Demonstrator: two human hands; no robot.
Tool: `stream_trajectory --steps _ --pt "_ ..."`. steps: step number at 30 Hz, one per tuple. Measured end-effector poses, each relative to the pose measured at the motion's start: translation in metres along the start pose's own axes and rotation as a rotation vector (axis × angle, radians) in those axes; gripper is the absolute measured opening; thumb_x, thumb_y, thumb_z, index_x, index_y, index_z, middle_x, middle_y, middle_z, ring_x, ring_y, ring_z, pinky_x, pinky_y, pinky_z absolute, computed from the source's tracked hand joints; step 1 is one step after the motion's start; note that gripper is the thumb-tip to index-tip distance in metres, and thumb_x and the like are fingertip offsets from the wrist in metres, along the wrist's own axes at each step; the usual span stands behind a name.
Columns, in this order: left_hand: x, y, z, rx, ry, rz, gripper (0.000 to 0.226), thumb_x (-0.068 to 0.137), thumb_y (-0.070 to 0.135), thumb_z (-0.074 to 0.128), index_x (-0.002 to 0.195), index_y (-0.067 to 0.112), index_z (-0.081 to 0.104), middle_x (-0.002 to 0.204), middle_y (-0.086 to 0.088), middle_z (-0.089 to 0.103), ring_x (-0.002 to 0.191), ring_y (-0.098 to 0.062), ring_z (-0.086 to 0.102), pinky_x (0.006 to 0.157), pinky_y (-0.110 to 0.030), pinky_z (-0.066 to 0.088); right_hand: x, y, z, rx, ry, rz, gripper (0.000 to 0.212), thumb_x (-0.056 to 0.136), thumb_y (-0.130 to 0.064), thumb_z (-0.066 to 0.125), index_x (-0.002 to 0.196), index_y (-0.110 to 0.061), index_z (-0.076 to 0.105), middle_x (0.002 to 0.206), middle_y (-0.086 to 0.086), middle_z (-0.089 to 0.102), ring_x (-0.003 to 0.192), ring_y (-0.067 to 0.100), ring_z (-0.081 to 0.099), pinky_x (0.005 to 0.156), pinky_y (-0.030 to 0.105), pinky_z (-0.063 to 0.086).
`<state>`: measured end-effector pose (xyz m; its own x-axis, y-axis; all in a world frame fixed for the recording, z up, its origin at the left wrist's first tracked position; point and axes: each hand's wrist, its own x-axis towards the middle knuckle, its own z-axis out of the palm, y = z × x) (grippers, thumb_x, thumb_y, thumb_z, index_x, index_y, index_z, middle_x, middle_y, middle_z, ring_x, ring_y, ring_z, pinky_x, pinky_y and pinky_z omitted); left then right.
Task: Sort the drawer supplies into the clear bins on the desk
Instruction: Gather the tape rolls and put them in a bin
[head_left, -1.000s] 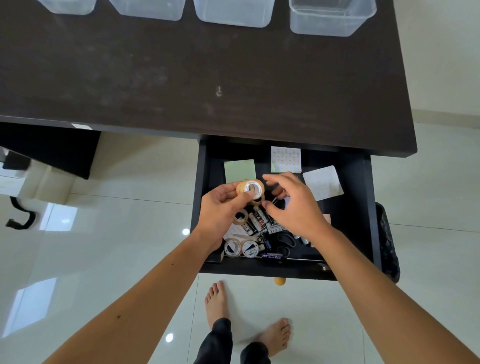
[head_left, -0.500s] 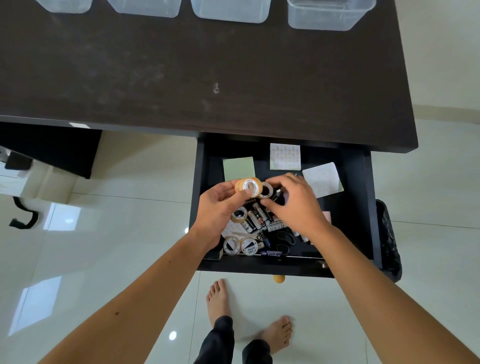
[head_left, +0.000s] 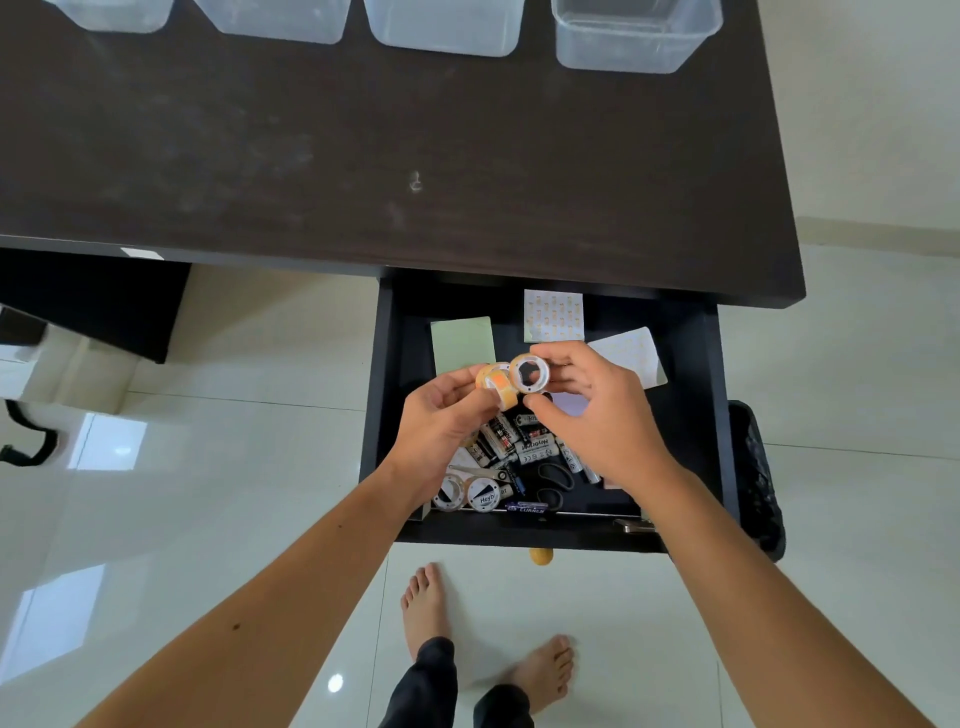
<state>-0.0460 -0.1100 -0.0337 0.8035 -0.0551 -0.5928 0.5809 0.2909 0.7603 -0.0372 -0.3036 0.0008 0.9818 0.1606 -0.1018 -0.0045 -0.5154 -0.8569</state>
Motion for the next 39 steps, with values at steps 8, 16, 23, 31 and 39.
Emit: stream_trajectory --steps 8,16,23,31,39 --pt "-0.006 -0.001 -0.004 0.016 -0.071 0.005 0.036 0.092 0.01 0.078 0.127 0.008 0.072 0.119 -0.012 0.079 0.118 -0.026 0.074 0.104 -0.034 0.058 0.001 0.009 0.007 -0.015 -0.023 -0.005 0.051 0.087 -0.01 0.085 0.134 -0.02 0.068 0.12 -0.009 0.076 0.108 -0.001 0.072 0.098 0.023 0.059" --pt "-0.008 0.0 -0.003 0.022 -0.067 0.0 0.045 0.084 0.022 0.082 0.126 0.008 0.072 0.118 -0.01 0.08 0.117 -0.025 0.074 0.103 -0.034 0.058 -0.003 0.01 0.008 0.014 -0.044 0.002 0.053 0.088 -0.006 0.083 0.137 -0.021 0.068 0.122 -0.01 0.076 0.109 0.0 0.073 0.098 0.021 0.058" --pt "-0.008 0.0 0.0 0.017 -0.07 -0.022 0.057 0.073 0.032 0.086 0.124 0.011 0.071 0.115 -0.007 0.081 0.116 -0.023 0.075 0.102 -0.035 0.058 -0.008 0.012 0.012 0.049 -0.039 0.023 0.057 0.089 -0.008 0.083 0.141 -0.022 0.065 0.123 -0.006 0.077 0.107 0.003 0.075 0.097 0.019 0.058" --pt "-0.007 -0.001 0.003 0.093 -0.023 -0.007 0.057 0.071 0.038 0.088 0.12 0.014 0.074 0.113 -0.008 0.081 0.112 -0.025 0.076 0.107 -0.044 0.056 -0.007 0.015 0.016 0.041 -0.044 -0.057 0.052 0.09 -0.006 0.081 0.137 -0.023 0.069 0.124 -0.005 0.076 0.111 0.006 0.074 0.099 0.026 0.06" --pt "-0.009 0.0 0.003 0.062 -0.026 0.007 0.058 0.075 0.036 0.084 0.124 0.007 0.071 0.113 -0.012 0.08 0.111 -0.026 0.077 0.097 -0.036 0.06 -0.004 0.018 0.017 0.077 -0.074 -0.074 0.047 0.092 -0.008 0.08 0.136 -0.02 0.072 0.131 -0.01 0.07 0.116 0.01 0.071 0.104 0.033 0.058"
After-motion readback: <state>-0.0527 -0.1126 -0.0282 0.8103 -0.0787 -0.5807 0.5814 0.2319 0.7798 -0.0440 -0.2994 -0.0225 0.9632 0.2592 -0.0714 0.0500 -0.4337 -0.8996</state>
